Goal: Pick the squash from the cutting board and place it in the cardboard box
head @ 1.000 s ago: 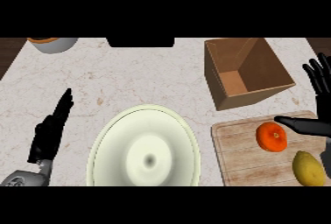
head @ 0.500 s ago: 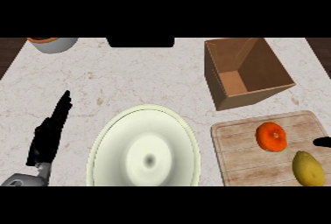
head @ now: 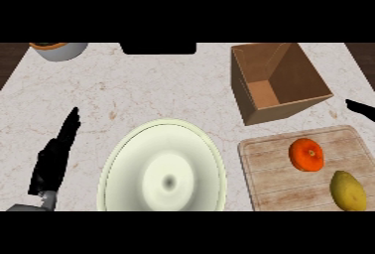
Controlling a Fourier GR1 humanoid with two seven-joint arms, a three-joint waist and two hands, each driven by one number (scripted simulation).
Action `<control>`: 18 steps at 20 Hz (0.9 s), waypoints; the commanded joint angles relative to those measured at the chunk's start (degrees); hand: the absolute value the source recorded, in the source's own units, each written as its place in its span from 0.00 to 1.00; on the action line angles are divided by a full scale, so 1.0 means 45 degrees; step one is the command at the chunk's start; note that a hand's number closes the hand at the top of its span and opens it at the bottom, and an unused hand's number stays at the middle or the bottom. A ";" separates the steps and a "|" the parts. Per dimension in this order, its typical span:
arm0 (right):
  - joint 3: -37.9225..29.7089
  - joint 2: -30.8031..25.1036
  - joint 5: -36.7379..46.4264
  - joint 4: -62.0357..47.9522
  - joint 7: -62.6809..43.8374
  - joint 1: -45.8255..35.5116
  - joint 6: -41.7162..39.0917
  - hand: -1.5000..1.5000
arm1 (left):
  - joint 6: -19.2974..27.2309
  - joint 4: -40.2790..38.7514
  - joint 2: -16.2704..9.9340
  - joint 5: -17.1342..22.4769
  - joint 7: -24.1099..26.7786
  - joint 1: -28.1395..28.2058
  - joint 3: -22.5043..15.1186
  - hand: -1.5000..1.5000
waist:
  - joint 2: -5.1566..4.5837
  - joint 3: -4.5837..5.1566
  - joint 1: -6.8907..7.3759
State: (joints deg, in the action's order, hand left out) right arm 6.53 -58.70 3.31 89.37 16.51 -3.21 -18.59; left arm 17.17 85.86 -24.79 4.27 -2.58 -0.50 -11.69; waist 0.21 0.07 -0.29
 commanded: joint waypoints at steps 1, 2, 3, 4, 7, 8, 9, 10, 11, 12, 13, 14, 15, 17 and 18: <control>0.0259 0.0099 0.0971 -0.0006 -0.0816 -0.0207 -0.0498 0.00 | 0.0095 0.1847 -0.0123 -0.0264 -0.1523 0.0183 -0.0111 0.50 | -0.0024 -0.0022 0.0164; 0.0538 0.0422 0.1097 0.1510 -0.2025 0.0330 -0.0232 0.00 | -0.0165 0.1070 -0.0207 -0.0175 -0.0888 0.0268 0.0254 0.50 | -0.0013 -0.0010 0.0050; 0.0551 0.0619 0.1312 0.2267 -0.1960 0.1538 0.0279 0.00 | -0.0150 0.0303 -0.0144 -0.0202 -0.0716 -0.0167 0.0542 0.50 | -0.0001 -0.0008 -0.0124; 0.0014 0.0393 0.1107 0.2032 -0.2521 0.0842 -0.0496 0.00 | -0.0143 0.0831 0.0291 -0.0314 -0.0257 0.0626 0.0228 0.50 | -0.0016 -0.0008 0.0019; 0.0235 0.1812 0.2095 0.1683 -0.3029 0.0616 -0.0136 0.00 | -0.0244 0.0306 0.0625 -0.0826 -0.0483 0.0058 0.0285 0.50 | -0.0042 -0.0013 0.0044; 0.0223 0.2009 0.2469 0.2056 -0.3132 0.0928 -0.0019 0.00 | -0.0805 0.0385 0.0327 -0.0411 -0.0150 0.0360 0.0755 0.50 | -0.0035 -0.0012 0.0042; 0.0553 0.2249 0.2395 0.2907 -0.4339 0.0567 -0.0269 0.00 | -0.0692 0.0478 0.0340 -0.0636 -0.0434 0.0059 0.0687 0.50 | -0.0034 -0.0010 0.0049; 0.0016 0.2328 0.2867 0.1397 -0.2910 0.0681 -0.0333 0.00 | -0.0855 -0.0133 0.0620 -0.0622 0.0285 0.0136 0.0950 0.50 | -0.0046 -0.0014 0.0057; -0.0082 0.2338 0.2739 0.1681 -0.3410 0.0353 -0.0787 0.00 | -0.0655 -0.0233 0.0930 -0.1070 -0.0727 -0.0750 0.0583 0.50 | -0.0048 -0.0014 0.0034; -0.0127 0.2154 0.3062 0.2072 -0.3400 0.0975 -0.0874 0.00 | -0.1106 0.0304 0.0461 -0.0563 -0.0134 0.0225 0.1174 0.50 | -0.0034 -0.0013 0.0047; 0.0059 0.2376 0.3629 0.0638 -0.2490 0.0627 -0.0450 0.00 | -0.0627 0.0769 0.0956 -0.0978 0.0205 0.1229 0.0488 0.50 | -0.0043 -0.0019 0.0138; -0.0079 0.2697 0.3841 0.1385 -0.2842 0.1057 -0.0642 0.00 | -0.1007 0.0817 0.0615 -0.0924 -0.0657 0.0335 0.1084 0.50 | -0.0036 -0.0017 0.0059; -0.0017 0.3005 0.3722 0.1346 -0.3752 -0.0112 -0.1251 0.00 | -0.1030 0.0390 0.0855 -0.1070 -0.0743 -0.0221 0.1081 0.50 | -0.0048 -0.0014 0.0089; -0.0598 0.3012 0.4064 0.1133 -0.3038 0.0379 -0.1412 0.00 | -0.1448 0.0509 0.0762 -0.1000 -0.0920 -0.0114 0.1450 0.50 | -0.0040 -0.0015 0.0058; -0.0614 0.3314 0.4179 0.1583 -0.3198 0.0832 -0.1553 0.00 | -0.1245 0.0396 0.1074 -0.1413 -0.0646 0.0028 0.1322 0.50 | -0.0037 -0.0014 0.0040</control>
State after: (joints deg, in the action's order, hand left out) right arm 5.66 -46.23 19.87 95.24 2.72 -0.86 -23.16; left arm 12.82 88.08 -20.98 -0.56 -5.23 -0.12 -7.11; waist 0.03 0.00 0.01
